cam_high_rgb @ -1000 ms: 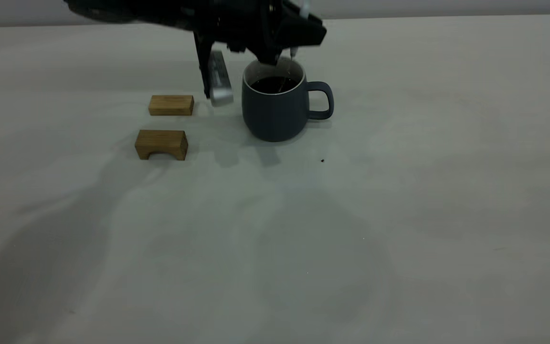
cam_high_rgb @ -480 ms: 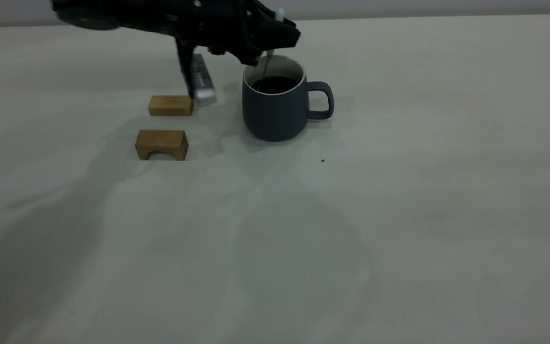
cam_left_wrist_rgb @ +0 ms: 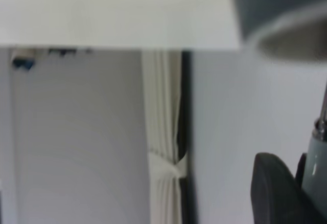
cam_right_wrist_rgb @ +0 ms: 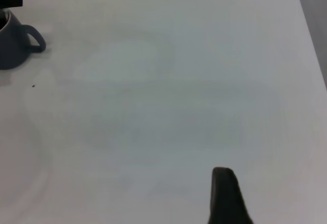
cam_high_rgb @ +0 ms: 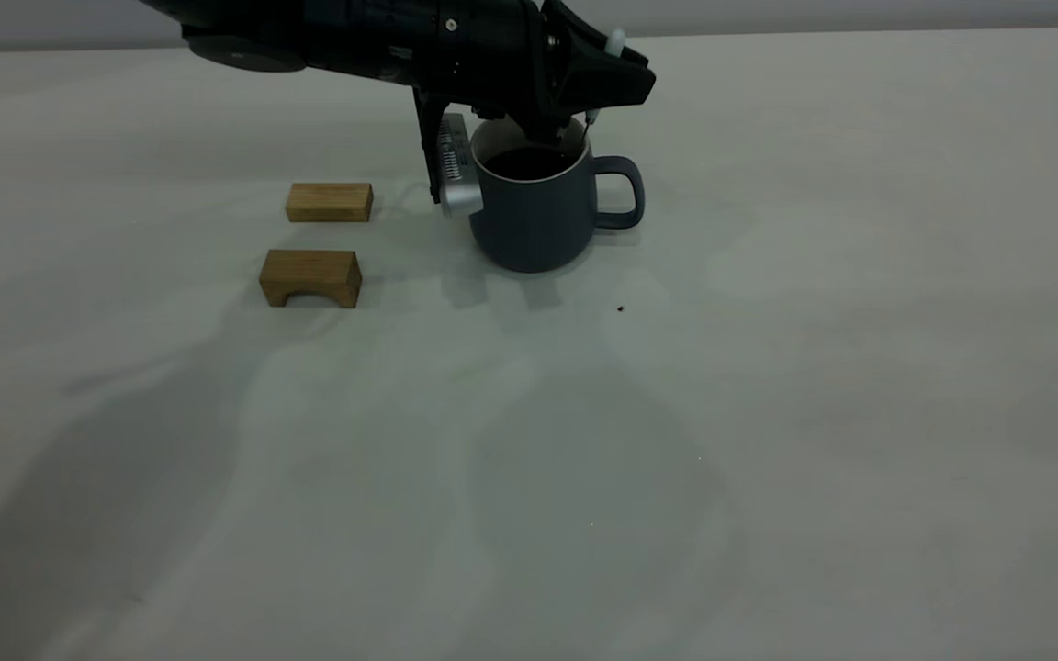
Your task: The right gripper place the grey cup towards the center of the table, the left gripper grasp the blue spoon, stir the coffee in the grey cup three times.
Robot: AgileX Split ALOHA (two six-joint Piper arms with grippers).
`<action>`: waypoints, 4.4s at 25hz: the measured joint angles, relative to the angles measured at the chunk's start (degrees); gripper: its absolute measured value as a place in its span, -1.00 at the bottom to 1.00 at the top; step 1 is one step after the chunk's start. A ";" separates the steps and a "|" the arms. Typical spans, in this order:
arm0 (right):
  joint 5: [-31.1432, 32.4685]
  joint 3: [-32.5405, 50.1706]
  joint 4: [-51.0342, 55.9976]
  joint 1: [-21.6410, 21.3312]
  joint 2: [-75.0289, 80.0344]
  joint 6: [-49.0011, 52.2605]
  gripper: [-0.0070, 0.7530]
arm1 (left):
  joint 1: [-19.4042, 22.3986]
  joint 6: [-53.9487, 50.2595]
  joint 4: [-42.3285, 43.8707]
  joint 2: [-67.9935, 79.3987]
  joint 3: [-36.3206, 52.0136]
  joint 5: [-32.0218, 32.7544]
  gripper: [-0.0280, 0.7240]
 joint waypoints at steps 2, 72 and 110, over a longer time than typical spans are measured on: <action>0.00 0.00 0.00 0.00 0.00 0.00 0.36 | 0.50 0.00 0.26 0.00 0.00 2.48 -0.59; 0.00 0.00 0.00 0.00 0.00 0.00 0.36 | 3.71 -1.77 10.19 0.28 0.06 3.26 -0.28; 0.00 0.00 -0.12 0.00 0.00 0.00 0.36 | 5.96 30.96 33.70 -36.31 0.35 13.42 0.36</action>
